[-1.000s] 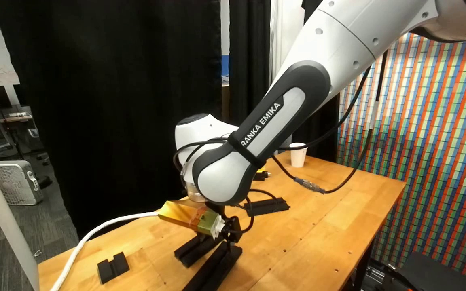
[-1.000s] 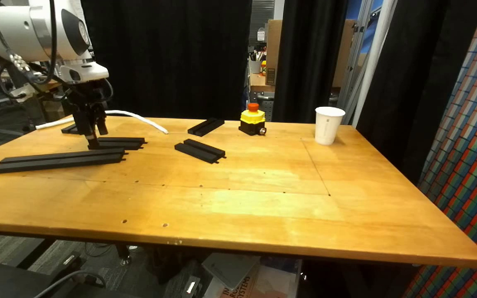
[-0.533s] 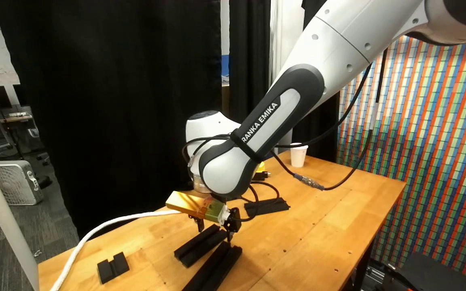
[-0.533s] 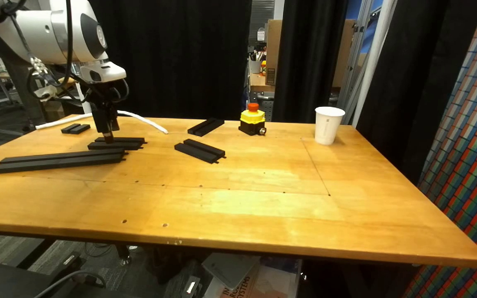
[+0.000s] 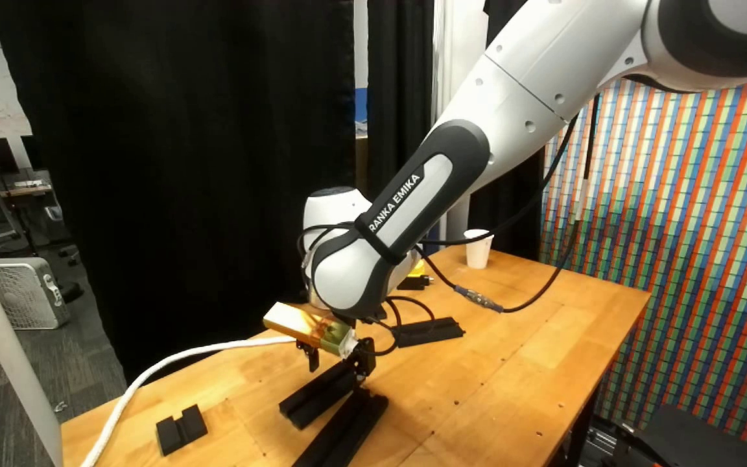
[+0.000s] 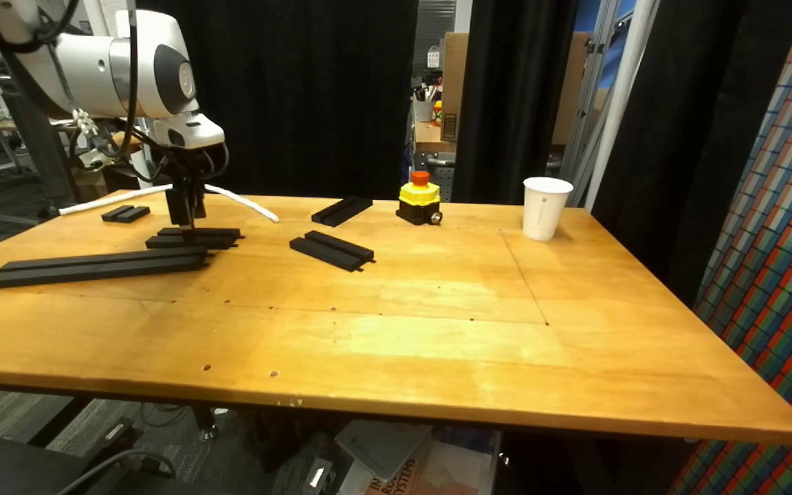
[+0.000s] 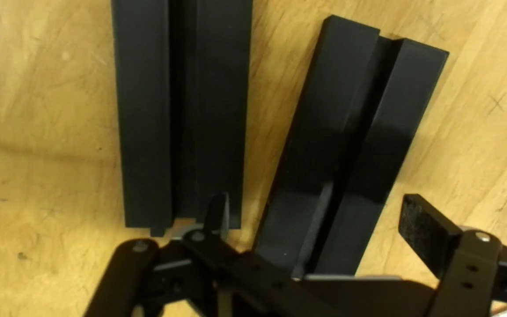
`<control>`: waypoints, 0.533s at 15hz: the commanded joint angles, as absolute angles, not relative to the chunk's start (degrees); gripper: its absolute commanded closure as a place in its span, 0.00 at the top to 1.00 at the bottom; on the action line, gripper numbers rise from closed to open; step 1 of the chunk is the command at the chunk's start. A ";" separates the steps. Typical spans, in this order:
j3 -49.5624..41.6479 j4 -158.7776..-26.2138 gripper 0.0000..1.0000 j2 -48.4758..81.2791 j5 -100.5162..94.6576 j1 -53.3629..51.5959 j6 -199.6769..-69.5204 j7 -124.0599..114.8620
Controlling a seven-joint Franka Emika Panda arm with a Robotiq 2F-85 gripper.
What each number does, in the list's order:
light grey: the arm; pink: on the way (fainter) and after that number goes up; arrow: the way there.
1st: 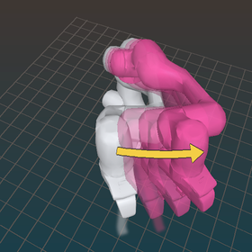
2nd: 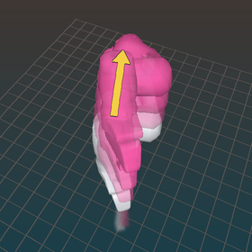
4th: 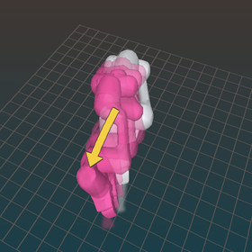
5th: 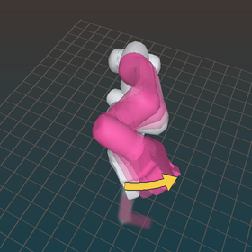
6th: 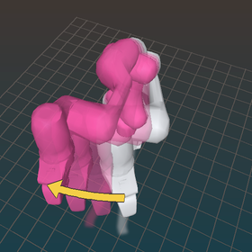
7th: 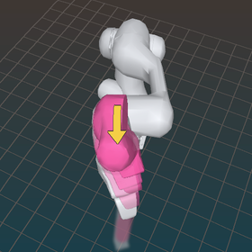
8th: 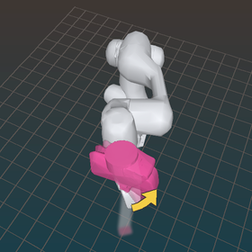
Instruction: Connect the black pads together
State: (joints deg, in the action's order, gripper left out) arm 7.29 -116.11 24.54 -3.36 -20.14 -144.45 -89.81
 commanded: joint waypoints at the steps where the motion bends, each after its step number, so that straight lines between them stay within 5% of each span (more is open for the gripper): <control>1: 6.98 -112.45 1.00 25.48 -1.83 -20.84 -143.56 -90.18; 8: 6.71 -110.52 1.00 28.85 0.07 -22.60 -143.12 -96.52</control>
